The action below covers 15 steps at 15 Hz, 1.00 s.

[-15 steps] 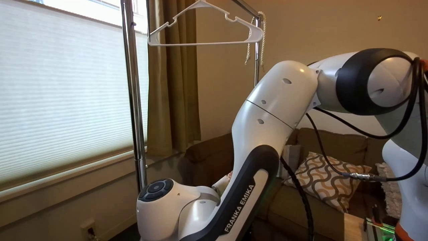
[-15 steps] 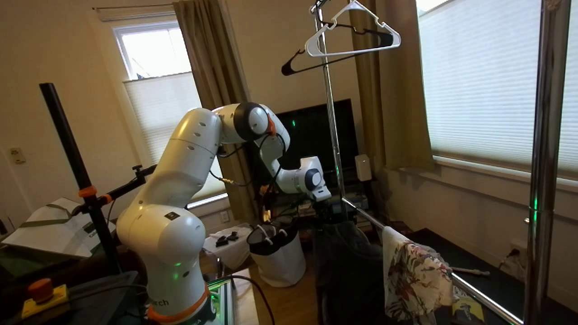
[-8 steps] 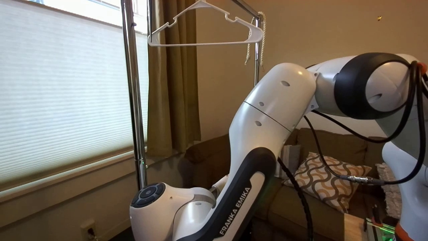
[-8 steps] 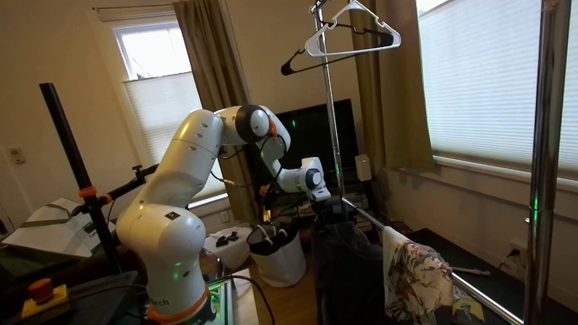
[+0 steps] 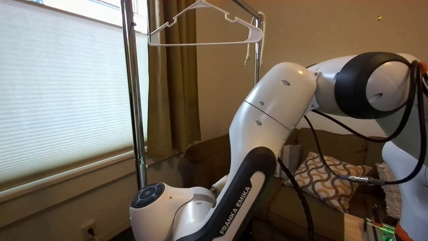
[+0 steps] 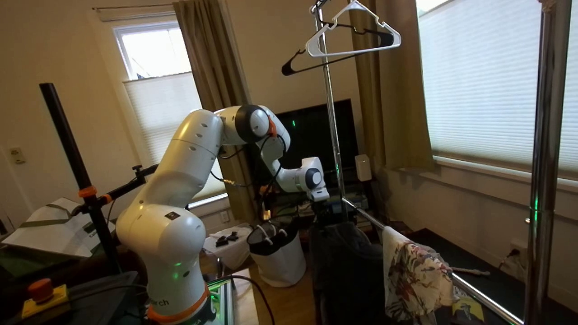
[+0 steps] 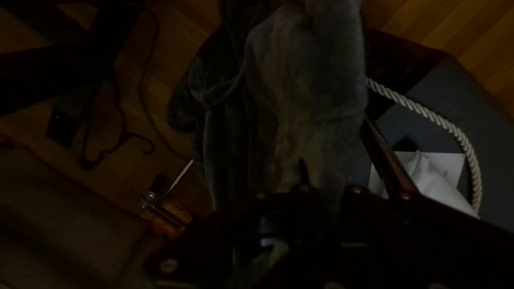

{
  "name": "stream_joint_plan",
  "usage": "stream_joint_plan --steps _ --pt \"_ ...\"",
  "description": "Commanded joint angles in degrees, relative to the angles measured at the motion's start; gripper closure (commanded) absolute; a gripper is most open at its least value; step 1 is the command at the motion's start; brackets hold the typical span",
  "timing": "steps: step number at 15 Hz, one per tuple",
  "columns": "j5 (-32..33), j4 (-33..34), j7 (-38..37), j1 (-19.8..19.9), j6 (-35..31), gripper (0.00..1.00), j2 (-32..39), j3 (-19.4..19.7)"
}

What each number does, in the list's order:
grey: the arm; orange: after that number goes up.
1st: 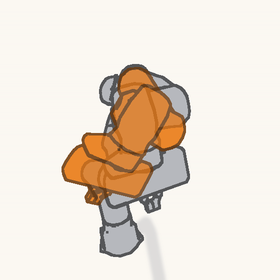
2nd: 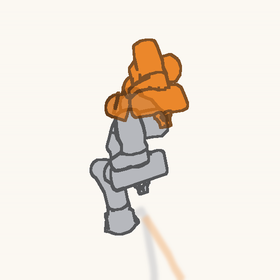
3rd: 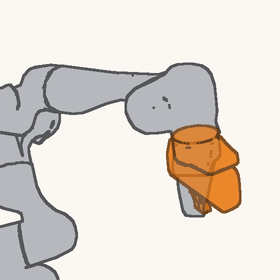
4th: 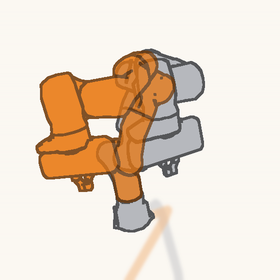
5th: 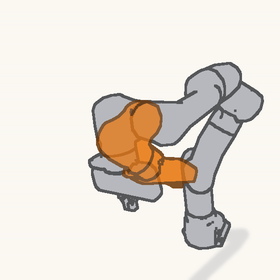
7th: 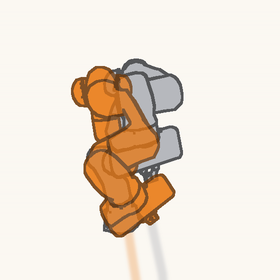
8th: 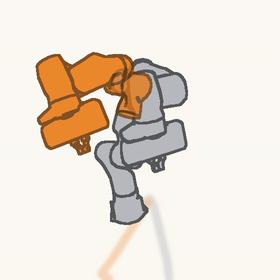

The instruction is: Pick up the gray robe with the coat hanger and hang it on the top rail

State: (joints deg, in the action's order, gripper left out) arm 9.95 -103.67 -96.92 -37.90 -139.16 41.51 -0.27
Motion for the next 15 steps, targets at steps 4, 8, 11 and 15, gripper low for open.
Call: stream_joint_plan --steps 4,8,11,15 --pt "5.6 -11.9 -18.8 -6.4 -1.2 0.98 -10.6 5.7" --pt "12.8 -18.6 -34.5 -14.8 4.3 0.98 -19.1 11.9" --pt "20.1 -19.2 -44.5 -15.7 15.8 0.98 -24.2 9.4" --pt "22.4 -17.5 -51.2 -13.0 31.9 0.98 -27.8 2.5"
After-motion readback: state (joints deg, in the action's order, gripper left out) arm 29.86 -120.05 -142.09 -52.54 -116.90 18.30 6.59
